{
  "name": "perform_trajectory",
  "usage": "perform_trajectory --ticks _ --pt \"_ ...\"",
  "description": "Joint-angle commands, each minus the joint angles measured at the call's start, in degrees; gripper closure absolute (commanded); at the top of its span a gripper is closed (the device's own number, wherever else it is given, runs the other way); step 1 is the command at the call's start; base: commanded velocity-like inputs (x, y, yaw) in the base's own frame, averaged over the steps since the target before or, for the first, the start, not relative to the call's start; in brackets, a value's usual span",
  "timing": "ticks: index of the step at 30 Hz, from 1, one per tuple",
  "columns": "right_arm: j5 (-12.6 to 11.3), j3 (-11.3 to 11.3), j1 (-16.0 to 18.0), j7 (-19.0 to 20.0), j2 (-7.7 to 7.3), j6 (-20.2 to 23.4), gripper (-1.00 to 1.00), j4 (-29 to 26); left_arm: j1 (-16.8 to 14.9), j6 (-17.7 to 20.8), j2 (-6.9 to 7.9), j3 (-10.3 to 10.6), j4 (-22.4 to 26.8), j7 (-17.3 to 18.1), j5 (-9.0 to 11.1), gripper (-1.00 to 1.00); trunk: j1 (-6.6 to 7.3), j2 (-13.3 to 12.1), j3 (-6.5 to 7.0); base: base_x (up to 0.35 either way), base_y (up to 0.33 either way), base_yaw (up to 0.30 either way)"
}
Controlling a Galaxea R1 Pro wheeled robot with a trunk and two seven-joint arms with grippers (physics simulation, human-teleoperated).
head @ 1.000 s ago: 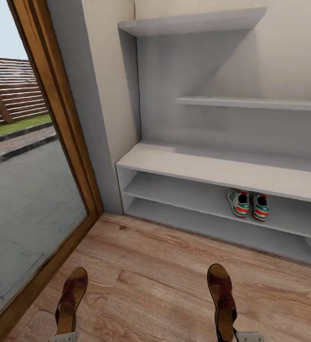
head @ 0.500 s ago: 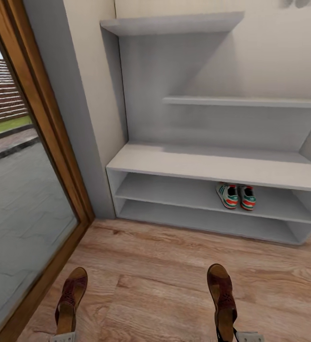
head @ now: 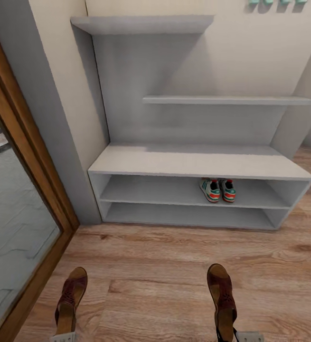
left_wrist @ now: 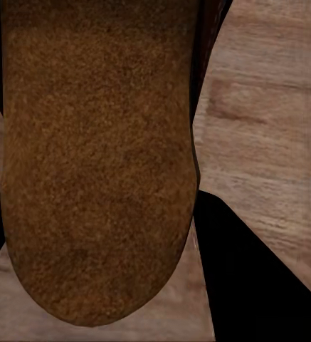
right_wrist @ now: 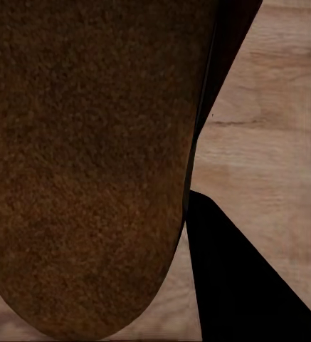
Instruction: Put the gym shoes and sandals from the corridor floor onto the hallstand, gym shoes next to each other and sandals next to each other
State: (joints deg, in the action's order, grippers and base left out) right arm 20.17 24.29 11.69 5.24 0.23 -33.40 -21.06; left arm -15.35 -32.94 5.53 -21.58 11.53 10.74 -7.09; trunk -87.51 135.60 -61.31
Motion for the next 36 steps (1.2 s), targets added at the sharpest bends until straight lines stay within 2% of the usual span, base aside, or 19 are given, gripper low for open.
perform_trajectory --ticks 1,20,36 --pt "-0.13 0.47 0.04 0.56 0.03 -0.18 1.00 0.05 -0.03 -0.20 -0.02 -0.53 -0.02 0.16 -0.74 1.00 0.01 0.02 -0.04 0.000 0.000 -0.266" --pt "-0.20 0.54 0.03 0.56 0.03 -0.18 1.00 0.02 -0.03 -0.20 0.01 -0.56 -0.02 0.16 -0.82 1.00 0.01 0.02 -0.04 0.000 0.000 -0.261" --pt "-0.44 1.04 0.08 0.28 -0.28 -0.16 1.00 -0.37 -0.04 -0.03 -0.09 -0.33 0.12 -0.30 -1.09 1.00 0.01 0.02 -0.04 0.000 0.000 -0.018"
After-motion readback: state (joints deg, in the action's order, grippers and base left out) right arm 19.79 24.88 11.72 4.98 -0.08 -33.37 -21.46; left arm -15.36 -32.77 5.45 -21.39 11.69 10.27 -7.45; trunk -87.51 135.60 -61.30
